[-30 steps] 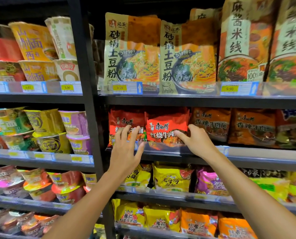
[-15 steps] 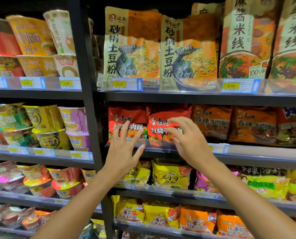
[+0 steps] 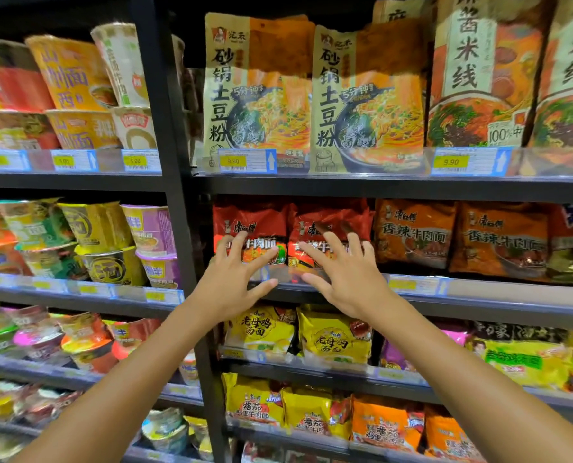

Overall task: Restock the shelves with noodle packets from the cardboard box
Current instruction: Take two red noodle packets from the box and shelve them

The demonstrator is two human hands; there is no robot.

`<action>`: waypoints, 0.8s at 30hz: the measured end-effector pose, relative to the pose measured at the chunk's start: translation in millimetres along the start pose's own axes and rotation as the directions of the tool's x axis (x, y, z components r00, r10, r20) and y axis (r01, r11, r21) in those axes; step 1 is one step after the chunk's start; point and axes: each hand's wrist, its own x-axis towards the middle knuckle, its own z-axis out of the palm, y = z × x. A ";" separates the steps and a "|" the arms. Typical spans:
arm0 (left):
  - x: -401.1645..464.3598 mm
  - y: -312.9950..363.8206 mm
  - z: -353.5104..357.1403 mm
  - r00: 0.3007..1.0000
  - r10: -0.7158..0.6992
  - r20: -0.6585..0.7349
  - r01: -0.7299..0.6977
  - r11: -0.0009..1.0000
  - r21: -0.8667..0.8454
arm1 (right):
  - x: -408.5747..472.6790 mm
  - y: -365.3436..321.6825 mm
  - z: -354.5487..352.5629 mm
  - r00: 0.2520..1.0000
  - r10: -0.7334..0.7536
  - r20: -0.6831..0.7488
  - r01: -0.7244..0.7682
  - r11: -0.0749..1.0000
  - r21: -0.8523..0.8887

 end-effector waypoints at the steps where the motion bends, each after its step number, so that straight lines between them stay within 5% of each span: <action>1: -0.3 -2.1 -0.3 0.999 0.016 0.028 -0.015 1.000 -0.027 | -1.1 1.4 -2.6 1.000 -0.003 0.010 0.003 1.000 0.015; 7: -18.8 -2.6 -14.3 0.999 0.050 0.005 -0.049 0.988 -0.150 | -14.1 -0.7 -13.2 0.974 0.039 -0.224 0.006 0.981 0.196; 15: -95.4 -5.8 -52.5 0.982 -0.005 -0.190 -0.038 0.975 -0.218 | -34.6 -47.4 3.0 0.900 -0.240 -0.364 0.383 0.833 0.399; 24: -272.0 -93.3 -68.2 0.929 -0.290 0.232 0.283 0.957 0.061 | -36.2 -186.5 24.5 0.854 -0.512 -0.095 0.468 0.674 0.573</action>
